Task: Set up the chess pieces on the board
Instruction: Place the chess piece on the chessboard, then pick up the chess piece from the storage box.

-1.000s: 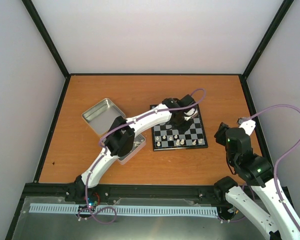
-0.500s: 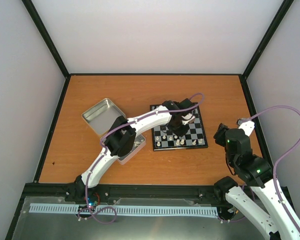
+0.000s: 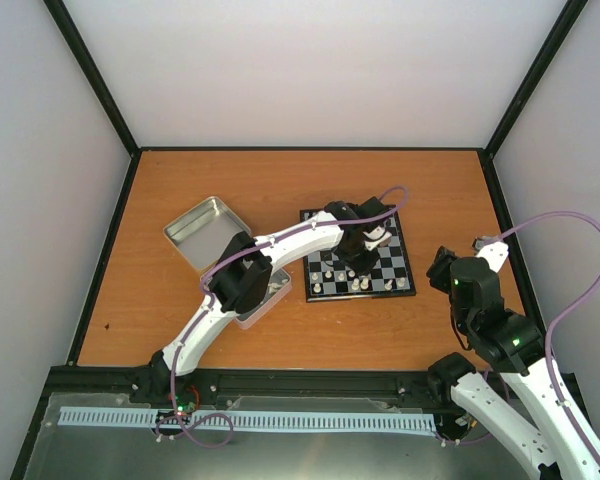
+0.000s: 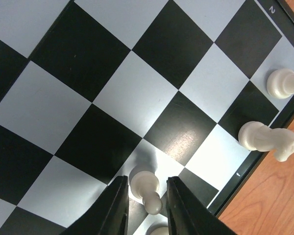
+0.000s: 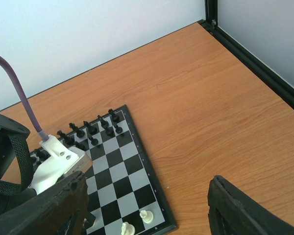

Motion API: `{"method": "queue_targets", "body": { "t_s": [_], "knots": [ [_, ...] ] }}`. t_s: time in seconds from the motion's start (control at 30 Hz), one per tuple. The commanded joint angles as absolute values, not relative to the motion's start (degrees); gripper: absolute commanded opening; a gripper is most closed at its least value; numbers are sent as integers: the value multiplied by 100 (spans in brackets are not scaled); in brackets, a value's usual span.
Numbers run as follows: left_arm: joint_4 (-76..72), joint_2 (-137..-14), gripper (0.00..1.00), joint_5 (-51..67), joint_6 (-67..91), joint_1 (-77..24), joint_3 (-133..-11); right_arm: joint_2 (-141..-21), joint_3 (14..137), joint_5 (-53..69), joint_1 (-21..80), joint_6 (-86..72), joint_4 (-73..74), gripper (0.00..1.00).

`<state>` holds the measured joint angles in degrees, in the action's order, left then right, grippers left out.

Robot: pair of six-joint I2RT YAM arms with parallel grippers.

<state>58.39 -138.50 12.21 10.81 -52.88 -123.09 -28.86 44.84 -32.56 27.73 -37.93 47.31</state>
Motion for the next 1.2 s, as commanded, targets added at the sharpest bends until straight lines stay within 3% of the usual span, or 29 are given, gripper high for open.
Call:
{"method": "queue_targets", "body": {
  "t_s": [0.0, 0.2, 0.37, 0.43, 0.83, 1.17],
  "knots": [
    [5791, -13790, 24, 1330, 1057, -5300, -12526, -2882, 4439, -3353, 2733, -3817, 4639, 67],
    [5739, -13532, 26, 1457, 1042, -5267, -12684, -2908, 4440, -3335, 2733, -3817, 4596, 67],
    [5281, -12655, 35, 1072, 1362, -5066, -12170, -3021, 4435, -3173, 2733, -3759, 4499, 67],
    [4930, -12134, 41, 663, 1611, -4956, -11579, -3093, 4415, -3042, 2729, -3711, 4435, 67],
    [3986, -9024, 49, -944, 2841, -4341, -7202, -3671, 4137, -2383, 2733, -3786, 3868, 67],
    [3359, -8114, 49, -1187, 4006, -4044, -5133, -4400, 4120, -2060, 2733, -3945, 3554, 67]
  ]
}}
